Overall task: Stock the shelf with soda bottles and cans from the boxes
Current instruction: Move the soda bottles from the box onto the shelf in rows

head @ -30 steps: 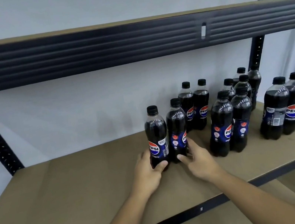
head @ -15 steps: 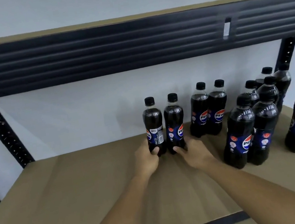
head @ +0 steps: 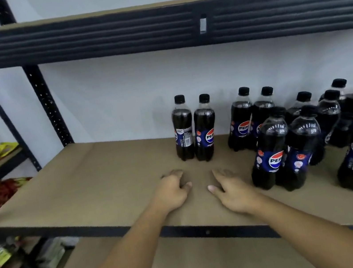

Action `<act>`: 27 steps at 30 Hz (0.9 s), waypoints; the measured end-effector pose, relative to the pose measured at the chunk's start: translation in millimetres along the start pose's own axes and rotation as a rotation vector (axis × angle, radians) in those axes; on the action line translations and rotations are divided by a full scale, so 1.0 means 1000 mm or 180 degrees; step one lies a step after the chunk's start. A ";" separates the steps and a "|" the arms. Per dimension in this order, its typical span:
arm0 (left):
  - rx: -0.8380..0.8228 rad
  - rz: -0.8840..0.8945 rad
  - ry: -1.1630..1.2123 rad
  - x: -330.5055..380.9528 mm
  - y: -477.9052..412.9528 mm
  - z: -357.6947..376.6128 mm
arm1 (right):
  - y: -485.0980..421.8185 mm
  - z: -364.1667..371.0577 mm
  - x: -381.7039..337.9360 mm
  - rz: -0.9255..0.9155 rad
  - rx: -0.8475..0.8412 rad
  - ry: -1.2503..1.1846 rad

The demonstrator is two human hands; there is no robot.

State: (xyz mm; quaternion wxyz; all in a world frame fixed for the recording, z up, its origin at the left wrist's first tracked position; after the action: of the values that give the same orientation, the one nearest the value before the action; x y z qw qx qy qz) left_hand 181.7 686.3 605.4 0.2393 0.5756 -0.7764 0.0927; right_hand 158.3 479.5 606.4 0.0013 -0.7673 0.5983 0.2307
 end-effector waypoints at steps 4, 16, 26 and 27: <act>0.0031 0.0011 -0.0212 0.020 0.050 0.022 | 0.042 0.018 0.001 -0.0470 -0.0013 0.0302; 0.0359 0.0144 -0.0307 0.056 0.166 0.083 | 0.135 0.055 -0.009 -0.0958 -0.0065 0.0736; -0.0539 -0.0048 0.0025 0.008 0.215 0.190 | 0.174 0.157 -0.011 -0.0929 -0.0779 0.0564; -0.0725 -0.0071 -0.0023 -0.002 0.219 0.203 | 0.176 0.174 -0.009 -0.0842 -0.0912 0.0577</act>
State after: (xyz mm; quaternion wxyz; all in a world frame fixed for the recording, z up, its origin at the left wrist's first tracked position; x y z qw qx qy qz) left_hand -77.4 673.3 456.5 0.3014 0.5536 -0.7763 -0.0009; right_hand -66.2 486.2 502.9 -0.1313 -0.8491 0.4511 0.2413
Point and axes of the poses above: each hand's wrist, its own y-axis away from the middle knuckle, its own z-axis out of the palm, x = y × z, the point moved 2 cm from there along -y, towards the middle knuckle, and after that the axes turned 14 degrees about -x, right-handed, at the moved point
